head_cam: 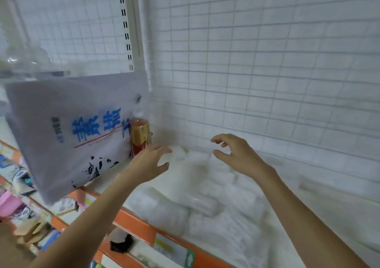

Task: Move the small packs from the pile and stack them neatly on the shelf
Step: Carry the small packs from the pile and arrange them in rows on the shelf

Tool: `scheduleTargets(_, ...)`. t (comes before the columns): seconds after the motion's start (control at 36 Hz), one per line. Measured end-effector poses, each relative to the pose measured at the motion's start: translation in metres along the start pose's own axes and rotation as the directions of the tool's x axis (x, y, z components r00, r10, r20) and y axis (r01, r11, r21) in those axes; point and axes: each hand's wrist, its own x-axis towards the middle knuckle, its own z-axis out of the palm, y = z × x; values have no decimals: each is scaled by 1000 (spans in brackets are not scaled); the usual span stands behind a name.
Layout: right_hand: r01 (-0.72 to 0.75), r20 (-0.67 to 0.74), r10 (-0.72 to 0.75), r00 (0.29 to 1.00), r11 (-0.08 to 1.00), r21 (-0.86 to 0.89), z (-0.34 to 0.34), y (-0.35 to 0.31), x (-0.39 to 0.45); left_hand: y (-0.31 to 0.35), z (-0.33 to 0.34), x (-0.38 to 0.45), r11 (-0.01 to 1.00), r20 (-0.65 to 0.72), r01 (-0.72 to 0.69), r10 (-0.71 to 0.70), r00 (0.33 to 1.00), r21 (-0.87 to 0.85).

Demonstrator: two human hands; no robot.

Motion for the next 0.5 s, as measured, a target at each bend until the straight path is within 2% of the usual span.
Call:
scheduleTargets(0.14, -119, 165, 127, 978, 991, -54, 47, 14, 44, -44, 29, 48, 1000, 184, -11, 12, 983, -7)
scheduleTargets(0.28, -237, 256, 264, 930, 963, -131, 98, 19, 67, -62, 53, 88, 997, 259, -52, 63, 964, -50)
scheduleTargets(0.42, -325, 252, 425, 869, 876, -357, 129, 21, 81, -76, 76, 117, 988, 352, -132, 152, 924, -82)
scheduleTargets(0.5, -368, 202, 505, 839, 800, -473, 141, 19, 86, -89, 87, 127, 982, 428, -172, 187, 884, -74)
